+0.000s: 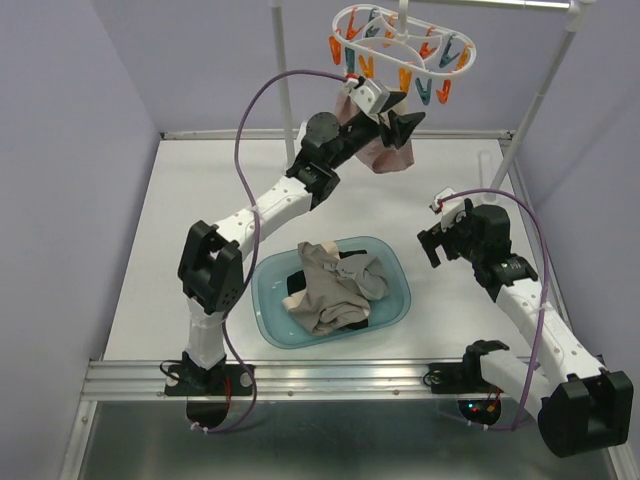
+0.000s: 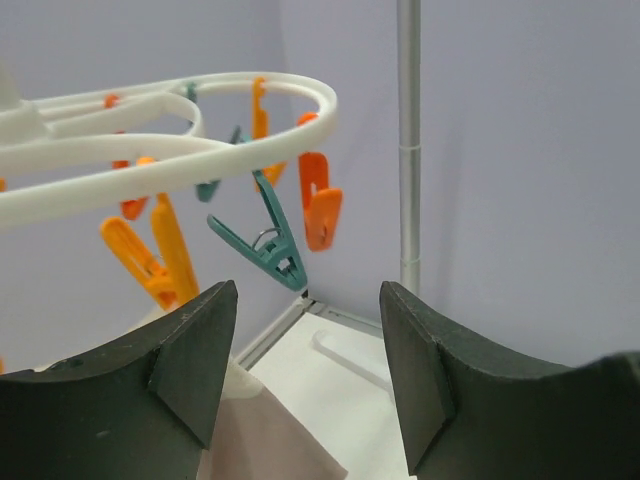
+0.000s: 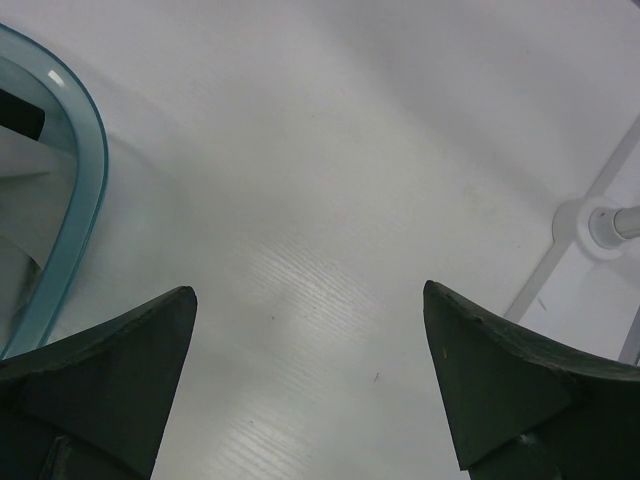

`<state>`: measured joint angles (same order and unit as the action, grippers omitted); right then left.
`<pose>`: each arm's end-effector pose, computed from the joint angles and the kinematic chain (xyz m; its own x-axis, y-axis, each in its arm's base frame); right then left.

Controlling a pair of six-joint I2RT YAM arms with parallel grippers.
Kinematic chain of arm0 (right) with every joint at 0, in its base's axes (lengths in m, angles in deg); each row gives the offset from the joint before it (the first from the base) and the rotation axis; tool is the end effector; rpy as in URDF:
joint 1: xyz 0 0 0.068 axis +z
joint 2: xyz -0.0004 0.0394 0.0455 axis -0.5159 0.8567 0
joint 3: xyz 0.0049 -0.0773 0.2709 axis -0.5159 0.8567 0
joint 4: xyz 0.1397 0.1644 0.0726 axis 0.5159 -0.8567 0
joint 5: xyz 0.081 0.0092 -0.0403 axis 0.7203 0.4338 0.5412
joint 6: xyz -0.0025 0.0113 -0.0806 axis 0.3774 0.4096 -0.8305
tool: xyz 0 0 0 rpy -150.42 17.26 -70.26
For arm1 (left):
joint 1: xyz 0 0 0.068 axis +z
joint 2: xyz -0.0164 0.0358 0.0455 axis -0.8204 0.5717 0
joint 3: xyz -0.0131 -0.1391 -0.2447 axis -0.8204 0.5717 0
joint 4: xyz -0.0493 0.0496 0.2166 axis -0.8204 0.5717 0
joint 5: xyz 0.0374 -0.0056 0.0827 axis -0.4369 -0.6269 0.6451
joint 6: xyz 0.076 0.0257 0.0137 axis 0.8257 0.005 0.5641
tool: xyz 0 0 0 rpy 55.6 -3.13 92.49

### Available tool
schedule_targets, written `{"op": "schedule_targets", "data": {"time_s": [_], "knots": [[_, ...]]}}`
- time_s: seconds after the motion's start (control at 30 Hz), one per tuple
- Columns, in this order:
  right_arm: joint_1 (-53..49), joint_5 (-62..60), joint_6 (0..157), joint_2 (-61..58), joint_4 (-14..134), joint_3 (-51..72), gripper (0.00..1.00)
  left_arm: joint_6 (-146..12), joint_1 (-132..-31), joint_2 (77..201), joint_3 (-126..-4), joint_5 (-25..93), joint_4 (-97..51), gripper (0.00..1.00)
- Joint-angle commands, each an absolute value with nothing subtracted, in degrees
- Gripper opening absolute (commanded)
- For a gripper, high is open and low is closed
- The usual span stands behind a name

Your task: Remove the underwear clipped to the hanger

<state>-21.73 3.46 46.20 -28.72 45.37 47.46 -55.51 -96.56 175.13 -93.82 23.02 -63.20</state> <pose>0.1935 0.0472 0.2642 -0.3088 -0.4728 -0.8253 -0.5229 0.8092 -0.2679 0.3264 -0.3193 0.4620 0.3891 -0.3510 -0.8517 0.8383 0.5181 0.1695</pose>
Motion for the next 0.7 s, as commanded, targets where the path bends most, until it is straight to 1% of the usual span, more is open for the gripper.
{"op": "schedule_targets", "data": {"time_s": [0.0,0.13,0.2,0.33,0.47,0.57,0.67], "knots": [[-22.18,3.67,46.32,-28.8,47.71,47.84,1.0,-59.99,-92.05,173.35,-97.79,23.09,-61.16,0.7],[-22.18,3.76,46.32,-28.8,47.8,47.84,1.0,-66.67,-88.01,177.56,-104.81,15.89,-59.05,0.7],[-22.18,3.76,46.32,-28.71,47.71,47.84,1.0,-66.6,-87.21,178.89,-106.93,12.9,-58.17,0.7],[-22.18,3.76,46.32,-28.62,47.71,47.84,1.0,-65.98,-85.45,182.92,-112.2,10.7,-55.62,0.7],[-22.18,3.67,46.23,-28.45,47.71,47.84,1.0,-66.94,-83.79,187.15,-120.37,5.87,-53.24,0.7],[-22.18,3.49,46.23,-28.27,47.71,47.84,1.0,-67.82,-83.34,189.44,-122.93,2.53,-53.5,0.7],[-22.18,3.49,46.23,-28.18,47.71,47.84,1.0,-68.26,-83.34,189.97,-122.67,1.12,-55.35,0.71]]}}
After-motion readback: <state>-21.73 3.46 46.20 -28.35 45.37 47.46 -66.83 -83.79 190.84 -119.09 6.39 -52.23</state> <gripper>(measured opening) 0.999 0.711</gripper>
